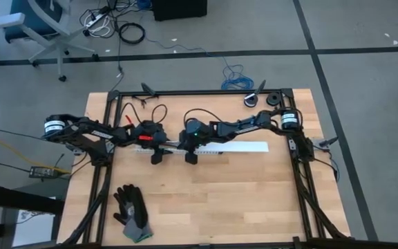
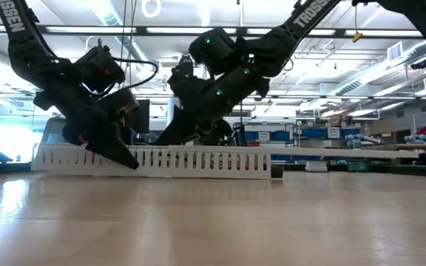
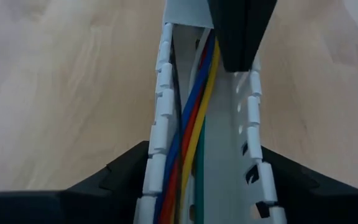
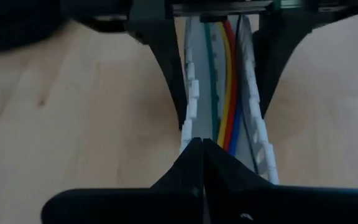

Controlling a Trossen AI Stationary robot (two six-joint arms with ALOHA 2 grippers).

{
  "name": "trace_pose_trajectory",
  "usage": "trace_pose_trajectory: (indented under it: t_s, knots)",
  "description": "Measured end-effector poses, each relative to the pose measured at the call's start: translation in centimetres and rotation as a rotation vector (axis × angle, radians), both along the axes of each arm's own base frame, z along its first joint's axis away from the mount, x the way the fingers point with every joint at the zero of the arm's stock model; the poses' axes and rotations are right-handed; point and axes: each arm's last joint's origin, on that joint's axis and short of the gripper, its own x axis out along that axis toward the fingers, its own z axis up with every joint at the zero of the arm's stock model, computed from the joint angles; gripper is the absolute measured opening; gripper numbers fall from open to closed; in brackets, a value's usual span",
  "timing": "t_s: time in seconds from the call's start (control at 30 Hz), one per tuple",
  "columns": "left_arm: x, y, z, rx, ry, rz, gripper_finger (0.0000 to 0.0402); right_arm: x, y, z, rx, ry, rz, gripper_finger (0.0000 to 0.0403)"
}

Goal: Ziptie cables
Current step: Close the white cable duct with the cover

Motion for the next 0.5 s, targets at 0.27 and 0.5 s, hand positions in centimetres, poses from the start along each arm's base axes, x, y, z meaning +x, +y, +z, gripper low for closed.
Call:
trace_pose_trajectory:
  t_s: [0.27,0.5]
  knots:
    - [0.5,0.2,0.3,-0.007,-0.027,0.019,0.0244,-2.0,1.0,6.6,-0.151,-0.045,-0.028,0.0]
    - [1.5,0.0,0.2,-0.011,-0.022,0.001,0.0245,-4.3,1.0,7.2,-0.139,0.153,-0.077,0.0]
